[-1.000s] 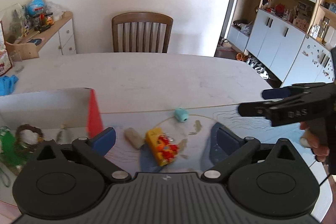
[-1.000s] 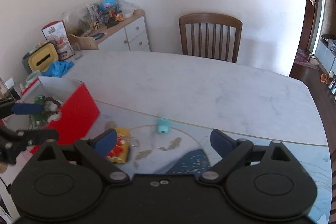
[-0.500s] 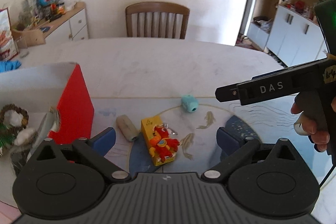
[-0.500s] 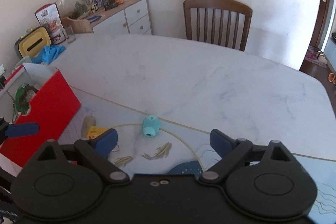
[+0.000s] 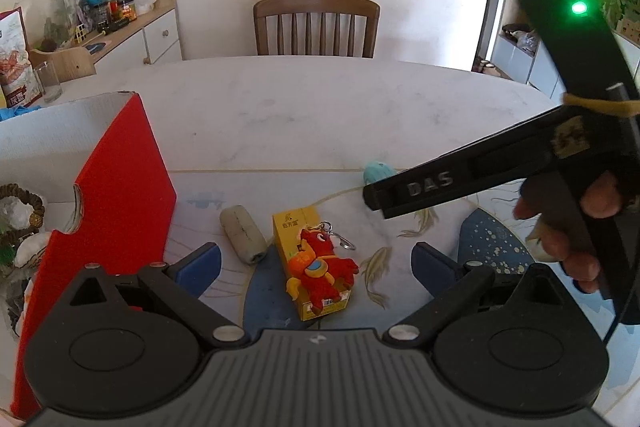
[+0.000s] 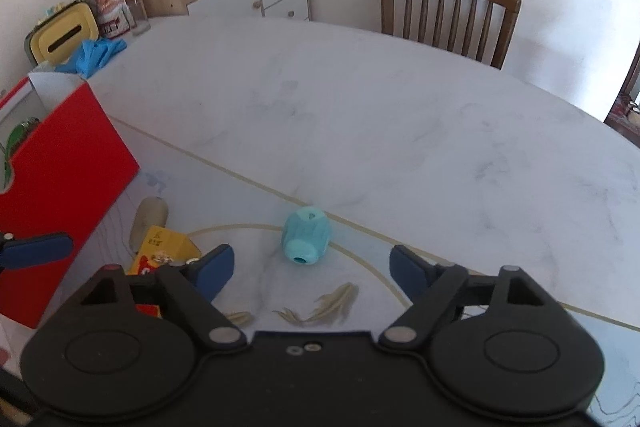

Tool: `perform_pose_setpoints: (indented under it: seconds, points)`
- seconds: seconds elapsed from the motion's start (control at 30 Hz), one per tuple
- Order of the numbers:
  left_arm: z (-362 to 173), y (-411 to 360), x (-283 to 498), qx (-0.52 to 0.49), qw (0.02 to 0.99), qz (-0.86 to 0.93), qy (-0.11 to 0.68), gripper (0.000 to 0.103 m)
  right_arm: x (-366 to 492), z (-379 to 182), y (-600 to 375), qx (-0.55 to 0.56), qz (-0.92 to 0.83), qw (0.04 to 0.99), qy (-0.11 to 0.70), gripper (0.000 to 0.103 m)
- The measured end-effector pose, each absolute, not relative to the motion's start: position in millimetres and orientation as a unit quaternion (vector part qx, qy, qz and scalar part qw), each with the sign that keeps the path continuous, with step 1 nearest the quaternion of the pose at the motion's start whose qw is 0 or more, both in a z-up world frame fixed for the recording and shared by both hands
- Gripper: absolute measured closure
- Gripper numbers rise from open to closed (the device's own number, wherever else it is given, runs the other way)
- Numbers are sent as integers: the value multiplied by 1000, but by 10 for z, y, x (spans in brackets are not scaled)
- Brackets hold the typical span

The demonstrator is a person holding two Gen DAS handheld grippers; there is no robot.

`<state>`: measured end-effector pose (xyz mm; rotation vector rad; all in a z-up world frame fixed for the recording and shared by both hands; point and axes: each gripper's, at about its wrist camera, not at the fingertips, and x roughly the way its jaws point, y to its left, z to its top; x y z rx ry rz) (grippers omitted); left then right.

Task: Organize objects
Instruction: 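Grasp the red figure keychain with the left gripper while the right grasps the small teal object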

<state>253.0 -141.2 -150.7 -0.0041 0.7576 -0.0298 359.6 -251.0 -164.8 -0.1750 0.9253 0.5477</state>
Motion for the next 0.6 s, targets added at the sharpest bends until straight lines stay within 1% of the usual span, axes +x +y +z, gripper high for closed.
perform_pose_setpoints:
  seconds: [0.07,0.13,0.2,0.23,0.3,0.5,0.57,0.6]
  points:
    - [-1525,-1427,2543,-2,929,-12,370,1,3630,-1688,-2477,-86,262,853,443,27]
    - [-1551,-1439,2552,1,928,-10,372,5,3657,-1717,-2457,-87,263,852,444,30]
    - [-1575,-1445,2564,3,926,-8,378,20,3671,-1735,-2428,-90,265,851,444,34]
    - [-1584,-1448,2570,4,925,-6,381,24,3672,-1744,-2418,-92,267,850,444,35]
    - [-1602,-1445,2575,3,923,-2,386,37,3674,-1757,-2395,-97,269,849,444,41]
    - [-1608,-1466,2566,17,924,10,382,48,3701,-1787,-2355,-105,264,849,446,55]
    - [-1609,-1495,2562,27,925,8,379,51,3708,-1796,-2348,-105,262,849,446,58]
    - [-1608,-1507,2560,32,925,7,379,55,3711,-1798,-2344,-104,262,849,447,59]
